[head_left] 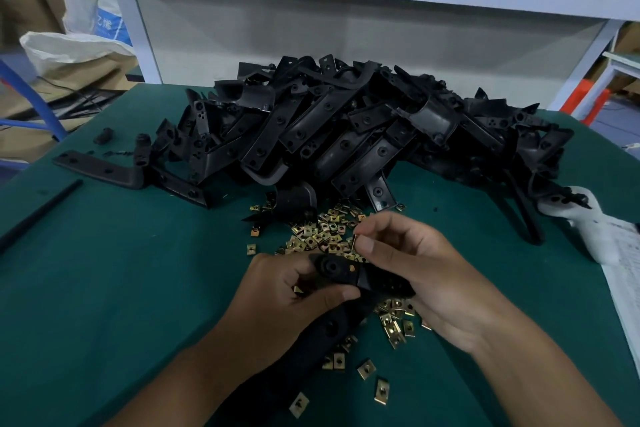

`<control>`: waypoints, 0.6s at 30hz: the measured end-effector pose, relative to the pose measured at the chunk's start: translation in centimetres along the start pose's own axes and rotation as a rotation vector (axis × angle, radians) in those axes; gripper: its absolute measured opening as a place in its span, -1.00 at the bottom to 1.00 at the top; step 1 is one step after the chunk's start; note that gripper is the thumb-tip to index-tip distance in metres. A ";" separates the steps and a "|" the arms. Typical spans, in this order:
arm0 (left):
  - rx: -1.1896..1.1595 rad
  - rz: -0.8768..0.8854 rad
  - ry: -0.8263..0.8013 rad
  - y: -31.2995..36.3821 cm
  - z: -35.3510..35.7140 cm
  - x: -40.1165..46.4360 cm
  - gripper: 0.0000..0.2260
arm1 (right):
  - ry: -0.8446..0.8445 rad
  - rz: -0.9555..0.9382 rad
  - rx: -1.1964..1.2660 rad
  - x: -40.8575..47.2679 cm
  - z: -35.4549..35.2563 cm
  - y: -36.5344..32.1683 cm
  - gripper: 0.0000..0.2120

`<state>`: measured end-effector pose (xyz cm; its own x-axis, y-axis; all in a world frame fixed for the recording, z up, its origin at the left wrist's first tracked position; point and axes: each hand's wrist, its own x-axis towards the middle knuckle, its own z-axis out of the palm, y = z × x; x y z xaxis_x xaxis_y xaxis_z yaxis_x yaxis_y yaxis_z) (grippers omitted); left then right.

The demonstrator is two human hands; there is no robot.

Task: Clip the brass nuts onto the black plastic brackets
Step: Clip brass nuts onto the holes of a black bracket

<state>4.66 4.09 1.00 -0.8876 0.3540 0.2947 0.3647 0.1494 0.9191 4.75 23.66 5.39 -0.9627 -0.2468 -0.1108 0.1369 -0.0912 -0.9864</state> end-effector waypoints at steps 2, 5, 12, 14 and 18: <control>0.010 -0.004 0.006 -0.1 -0.1 0.0 -0.79 | -0.002 0.002 -0.003 -0.1 0.2 -0.1 -0.78; 0.021 -0.002 0.018 -0.2 -0.1 0.0 -0.78 | 0.002 0.030 -0.018 0.0 0.3 -0.1 -0.81; 0.012 -0.005 0.020 -0.4 0.1 0.0 -0.79 | 0.003 0.037 -0.032 -0.1 0.3 -0.4 -0.86; 0.012 0.004 0.013 -0.3 0.0 0.1 -0.80 | 0.000 0.033 -0.061 -0.1 0.1 -0.4 -0.87; -0.030 -0.005 0.009 -0.1 -0.1 0.1 -0.86 | -0.013 0.007 -0.118 0.0 0.0 -0.1 -0.88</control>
<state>4.51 4.06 0.95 -0.8920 0.3449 0.2923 0.3519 0.1238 0.9278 4.74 23.71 5.53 -0.9586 -0.2594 -0.1173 0.1149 0.0245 -0.9931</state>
